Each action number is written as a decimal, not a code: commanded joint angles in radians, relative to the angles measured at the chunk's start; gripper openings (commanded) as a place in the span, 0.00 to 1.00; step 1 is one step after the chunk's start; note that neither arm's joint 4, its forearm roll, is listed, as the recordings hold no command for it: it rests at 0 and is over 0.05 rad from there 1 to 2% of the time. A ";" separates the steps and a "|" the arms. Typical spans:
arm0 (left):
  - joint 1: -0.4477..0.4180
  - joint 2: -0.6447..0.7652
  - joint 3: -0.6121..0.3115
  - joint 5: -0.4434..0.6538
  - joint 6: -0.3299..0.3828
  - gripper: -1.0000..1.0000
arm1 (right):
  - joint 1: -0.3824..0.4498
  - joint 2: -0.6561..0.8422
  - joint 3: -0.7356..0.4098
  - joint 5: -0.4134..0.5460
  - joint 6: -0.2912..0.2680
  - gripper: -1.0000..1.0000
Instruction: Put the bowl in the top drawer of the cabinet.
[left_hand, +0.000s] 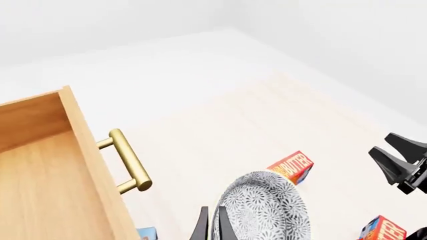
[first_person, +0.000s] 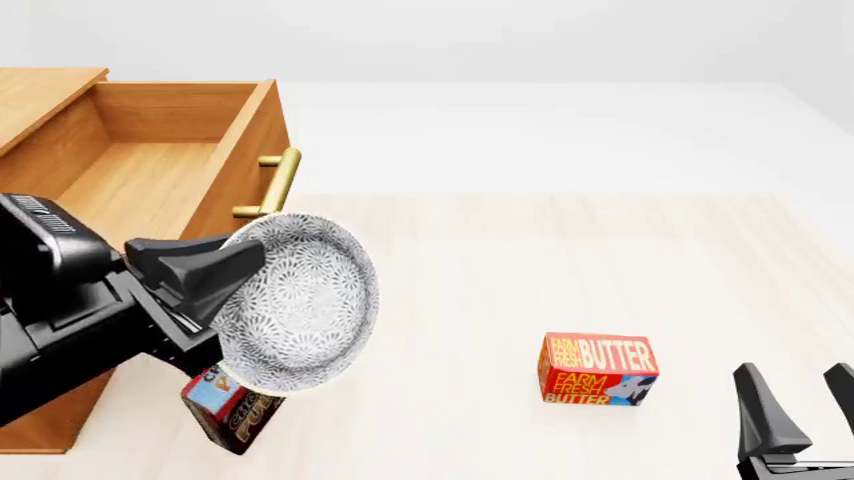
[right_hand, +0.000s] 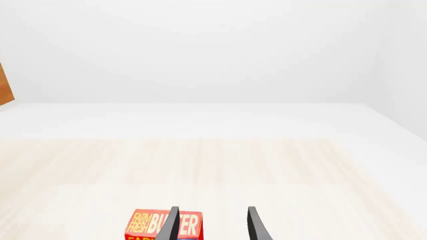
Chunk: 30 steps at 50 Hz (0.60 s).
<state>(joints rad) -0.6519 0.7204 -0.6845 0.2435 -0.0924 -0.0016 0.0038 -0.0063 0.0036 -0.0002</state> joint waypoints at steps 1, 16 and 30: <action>0.043 -0.023 -0.040 0.022 0.004 0.00 | 0.000 0.000 0.001 -0.001 0.000 1.00; 0.103 -0.048 -0.080 0.041 0.010 0.00 | 0.000 0.000 0.001 -0.001 0.000 1.00; 0.173 -0.050 -0.116 0.048 0.009 0.00 | 0.000 0.000 0.001 -0.001 0.000 1.00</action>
<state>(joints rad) -0.5232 0.6764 -0.7719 0.2891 -0.0761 -0.0015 0.0038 -0.0063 0.0036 -0.0002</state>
